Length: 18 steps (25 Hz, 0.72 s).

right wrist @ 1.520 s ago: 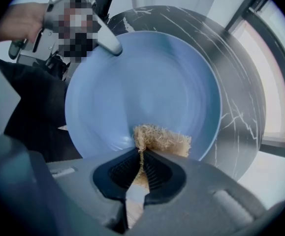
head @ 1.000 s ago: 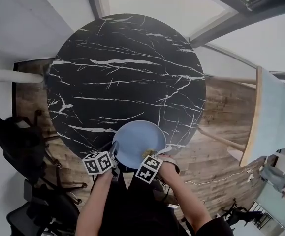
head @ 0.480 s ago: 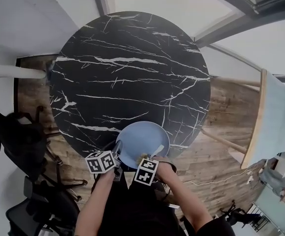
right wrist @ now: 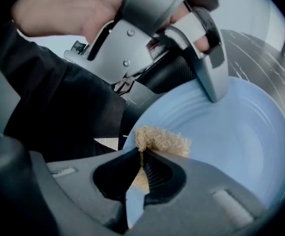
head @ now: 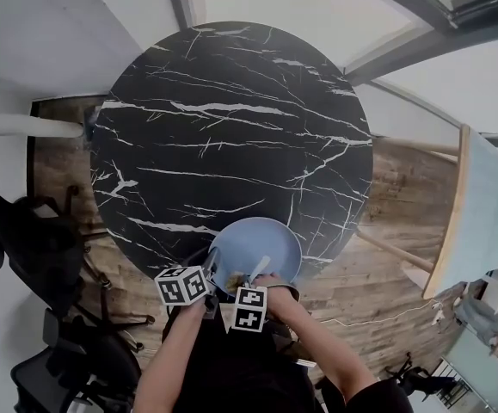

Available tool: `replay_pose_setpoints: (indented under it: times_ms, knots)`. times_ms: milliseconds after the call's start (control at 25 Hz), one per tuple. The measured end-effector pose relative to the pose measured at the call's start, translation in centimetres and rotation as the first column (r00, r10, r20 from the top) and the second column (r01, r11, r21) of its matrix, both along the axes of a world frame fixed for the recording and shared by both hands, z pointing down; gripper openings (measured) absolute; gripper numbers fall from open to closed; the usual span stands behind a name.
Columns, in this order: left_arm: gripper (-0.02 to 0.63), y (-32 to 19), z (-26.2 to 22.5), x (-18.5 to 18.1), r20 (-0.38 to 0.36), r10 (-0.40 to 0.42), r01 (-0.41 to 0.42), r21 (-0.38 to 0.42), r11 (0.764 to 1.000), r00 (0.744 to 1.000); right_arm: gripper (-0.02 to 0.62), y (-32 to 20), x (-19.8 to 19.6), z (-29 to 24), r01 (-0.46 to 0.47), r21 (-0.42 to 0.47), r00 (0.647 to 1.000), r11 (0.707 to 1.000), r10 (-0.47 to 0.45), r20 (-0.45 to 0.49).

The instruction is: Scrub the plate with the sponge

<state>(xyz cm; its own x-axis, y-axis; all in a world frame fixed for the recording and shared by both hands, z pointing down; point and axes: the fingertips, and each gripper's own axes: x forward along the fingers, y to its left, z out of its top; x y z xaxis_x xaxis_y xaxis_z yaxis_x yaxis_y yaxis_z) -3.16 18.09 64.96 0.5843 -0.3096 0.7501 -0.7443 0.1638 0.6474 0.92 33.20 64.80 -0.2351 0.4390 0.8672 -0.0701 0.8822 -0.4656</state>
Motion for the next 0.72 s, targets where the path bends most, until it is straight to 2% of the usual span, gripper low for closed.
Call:
replay_pose_setpoints:
  times_ms: [160,360,600,720]
  knots:
    - [0.041,-0.1,0.0,0.1,0.008,0.019,-0.019,0.004,1.0,1.0,0.023,-0.2,-0.3,-0.2,-0.004,-0.03,0.999,1.0,0.006,0.036]
    - [0.041,-0.2,-0.1,0.2,0.012,0.026,-0.026,0.008,1.0,1.0,0.023,-1.1,-1.8,-0.1,0.014,-0.004,0.998,1.0,-0.013,0.066]
    - [0.041,-0.4,-0.2,0.6,0.031,0.062,-0.063,0.022,0.998,0.998,0.023,-2.0,-2.6,-0.2,-0.022,-0.013,0.996,1.0,0.023,0.081]
    - [0.041,-0.3,-0.2,0.6,0.044,0.077,-0.079,0.028,0.997,0.996,0.022,-3.2,-3.2,-0.3,-0.093,-0.002,0.99,0.996,0.093,0.106]
